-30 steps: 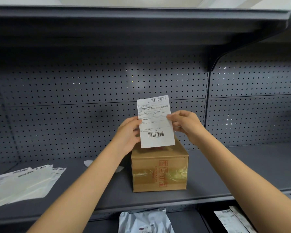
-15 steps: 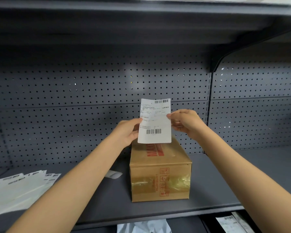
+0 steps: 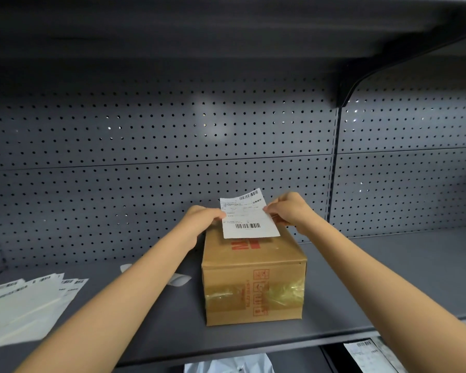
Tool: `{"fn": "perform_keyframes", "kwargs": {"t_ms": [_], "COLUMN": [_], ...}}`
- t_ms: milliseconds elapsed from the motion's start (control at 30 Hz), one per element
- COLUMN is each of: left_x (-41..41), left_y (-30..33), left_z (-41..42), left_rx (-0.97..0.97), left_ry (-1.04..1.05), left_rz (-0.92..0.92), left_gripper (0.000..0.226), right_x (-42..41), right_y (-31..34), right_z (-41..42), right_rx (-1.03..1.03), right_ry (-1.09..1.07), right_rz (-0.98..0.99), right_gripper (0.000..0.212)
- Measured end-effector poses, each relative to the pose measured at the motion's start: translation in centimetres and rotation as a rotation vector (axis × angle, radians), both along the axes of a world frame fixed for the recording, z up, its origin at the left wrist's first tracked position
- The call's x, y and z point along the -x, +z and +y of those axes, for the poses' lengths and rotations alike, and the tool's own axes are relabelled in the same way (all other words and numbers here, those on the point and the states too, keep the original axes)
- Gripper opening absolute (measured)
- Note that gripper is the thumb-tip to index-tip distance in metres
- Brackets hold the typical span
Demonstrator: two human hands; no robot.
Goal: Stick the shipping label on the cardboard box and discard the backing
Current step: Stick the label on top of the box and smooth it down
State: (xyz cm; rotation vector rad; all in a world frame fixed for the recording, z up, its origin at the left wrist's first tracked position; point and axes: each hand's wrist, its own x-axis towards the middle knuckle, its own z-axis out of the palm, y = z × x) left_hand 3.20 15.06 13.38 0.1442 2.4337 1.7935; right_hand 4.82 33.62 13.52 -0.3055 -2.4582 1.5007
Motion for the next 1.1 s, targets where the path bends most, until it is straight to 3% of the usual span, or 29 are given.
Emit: {"fn": "perform_keyframes", "kwargs": {"t_ms": [167, 333, 800, 1100], "left_x": [0.2, 0.8, 2.2, 3.4], "left_y": [-0.5, -1.3, -2.8, -3.5], "left_z": [0.0, -0.1, -0.1, 0.2], "left_rx": [0.055, 0.119, 0.209, 0.316], "left_ry": [-0.011, -0.022, -0.018, -0.014], "left_rz": [0.004, 0.005, -0.005, 0.05], "left_gripper": [0.007, 0.022, 0.013, 0.023], "right_x": [0.3, 0.5, 1.2, 1.7], "right_y": [-0.8, -1.1, -1.6, -1.9], "right_z": [-0.1, 0.0, -0.1, -0.4], "right_rx": [-0.09, -0.131, -0.251, -0.367], "right_ry": [-0.037, -0.034, -0.047, -0.085], "right_rz": [-0.017, -0.019, -0.038, -0.043], "right_gripper": [0.022, 0.007, 0.005, 0.024]}}
